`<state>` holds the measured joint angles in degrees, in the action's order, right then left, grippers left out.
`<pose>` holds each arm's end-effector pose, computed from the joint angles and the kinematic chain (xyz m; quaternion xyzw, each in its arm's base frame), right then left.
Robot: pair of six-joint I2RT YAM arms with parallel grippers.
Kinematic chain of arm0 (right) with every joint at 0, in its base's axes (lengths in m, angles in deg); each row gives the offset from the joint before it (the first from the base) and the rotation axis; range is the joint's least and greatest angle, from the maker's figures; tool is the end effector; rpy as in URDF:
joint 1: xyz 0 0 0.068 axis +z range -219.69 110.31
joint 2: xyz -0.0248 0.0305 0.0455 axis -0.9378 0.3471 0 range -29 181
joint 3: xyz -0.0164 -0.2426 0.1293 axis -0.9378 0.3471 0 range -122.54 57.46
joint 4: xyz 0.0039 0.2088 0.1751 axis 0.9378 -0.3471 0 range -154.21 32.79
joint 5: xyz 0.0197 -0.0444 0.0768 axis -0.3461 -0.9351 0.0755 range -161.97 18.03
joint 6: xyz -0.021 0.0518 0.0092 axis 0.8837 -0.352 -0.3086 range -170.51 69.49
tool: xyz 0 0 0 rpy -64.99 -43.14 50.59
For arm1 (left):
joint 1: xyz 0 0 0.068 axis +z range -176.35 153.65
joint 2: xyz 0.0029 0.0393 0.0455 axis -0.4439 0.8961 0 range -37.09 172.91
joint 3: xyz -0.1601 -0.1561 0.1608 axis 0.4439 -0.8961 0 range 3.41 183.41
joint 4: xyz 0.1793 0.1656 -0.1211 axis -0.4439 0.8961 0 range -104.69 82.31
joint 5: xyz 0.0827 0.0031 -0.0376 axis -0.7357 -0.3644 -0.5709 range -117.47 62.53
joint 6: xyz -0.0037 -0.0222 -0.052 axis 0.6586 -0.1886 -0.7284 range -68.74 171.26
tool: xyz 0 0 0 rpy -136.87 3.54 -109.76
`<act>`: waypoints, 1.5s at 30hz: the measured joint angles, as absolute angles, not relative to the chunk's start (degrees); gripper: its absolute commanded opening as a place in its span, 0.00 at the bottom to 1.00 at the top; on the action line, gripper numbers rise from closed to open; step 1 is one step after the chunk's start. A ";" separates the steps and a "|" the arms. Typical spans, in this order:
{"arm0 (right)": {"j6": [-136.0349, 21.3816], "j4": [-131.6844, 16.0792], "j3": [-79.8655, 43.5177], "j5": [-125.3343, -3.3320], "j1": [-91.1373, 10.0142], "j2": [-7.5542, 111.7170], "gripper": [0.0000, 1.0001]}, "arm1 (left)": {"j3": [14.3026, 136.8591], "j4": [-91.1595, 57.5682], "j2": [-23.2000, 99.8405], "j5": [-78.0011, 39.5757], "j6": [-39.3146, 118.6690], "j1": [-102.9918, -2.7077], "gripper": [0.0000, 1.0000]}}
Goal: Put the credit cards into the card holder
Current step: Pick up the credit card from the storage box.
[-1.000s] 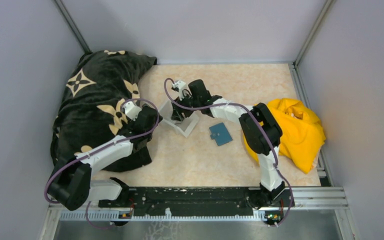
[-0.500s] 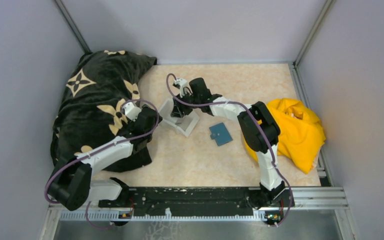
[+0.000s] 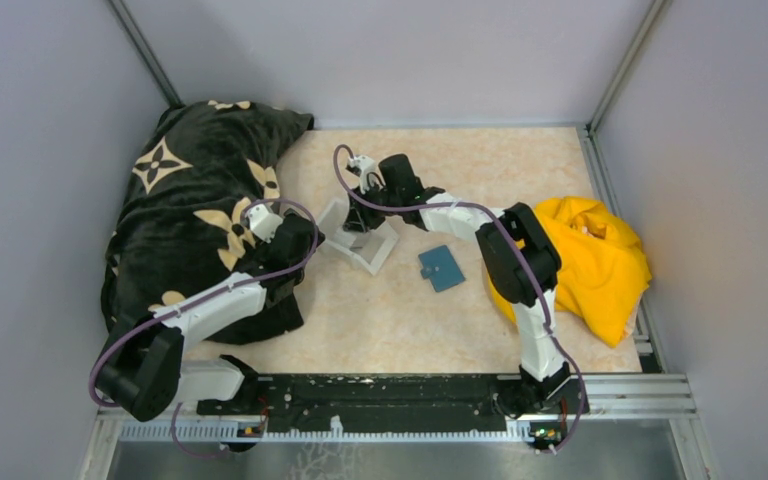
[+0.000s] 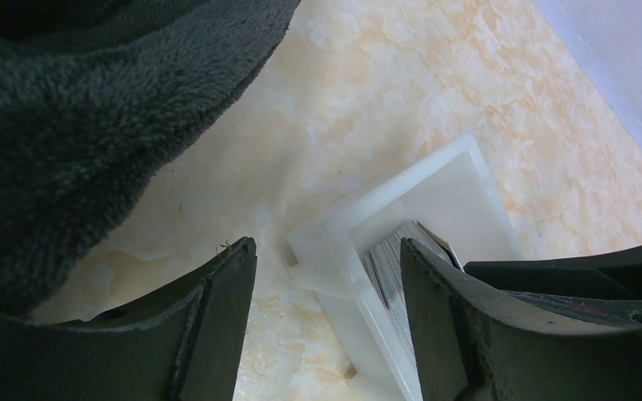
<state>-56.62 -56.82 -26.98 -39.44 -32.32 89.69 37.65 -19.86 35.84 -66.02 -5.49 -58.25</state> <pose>0.3711 0.3102 0.1927 -0.3551 0.7802 0.3969 0.3281 0.2398 -0.1202 0.1968 -0.3314 0.7785 -0.1041 0.5227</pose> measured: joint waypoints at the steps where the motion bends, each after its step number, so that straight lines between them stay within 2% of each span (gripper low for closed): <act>1: -56.49 -56.89 -26.98 -39.59 -32.32 89.63 0.29 | 37.65 -19.86 35.84 -66.02 -5.49 -58.25 0.70; 11: -54.54 -58.33 -26.98 -42.78 -32.21 87.01 0.16 | 38.02 -19.82 35.93 -65.63 -5.25 -58.25 0.70; 15: -53.01 -58.70 -26.98 -45.10 -32.19 85.56 0.00 | 39.55 -19.88 36.52 -65.45 -4.12 -58.25 0.72; 23: -49.30 -58.77 -27.01 -49.93 -32.21 84.16 0.00 | 41.50 -27.10 36.89 -63.70 6.02 -58.25 0.76; 30: -47.86 -58.51 -25.00 -52.75 -32.54 79.75 0.00 | 39.01 -39.05 34.51 -56.20 18.37 -58.25 0.78; 38: -46.96 -60.52 -23.92 -53.60 -35.01 69.41 0.00 | 38.55 -46.70 31.86 -40.91 27.68 -57.79 0.81; 45: -47.31 -64.80 -15.99 -50.02 -37.74 55.42 0.00 | 38.33 -47.75 30.81 -23.38 30.22 -56.06 0.82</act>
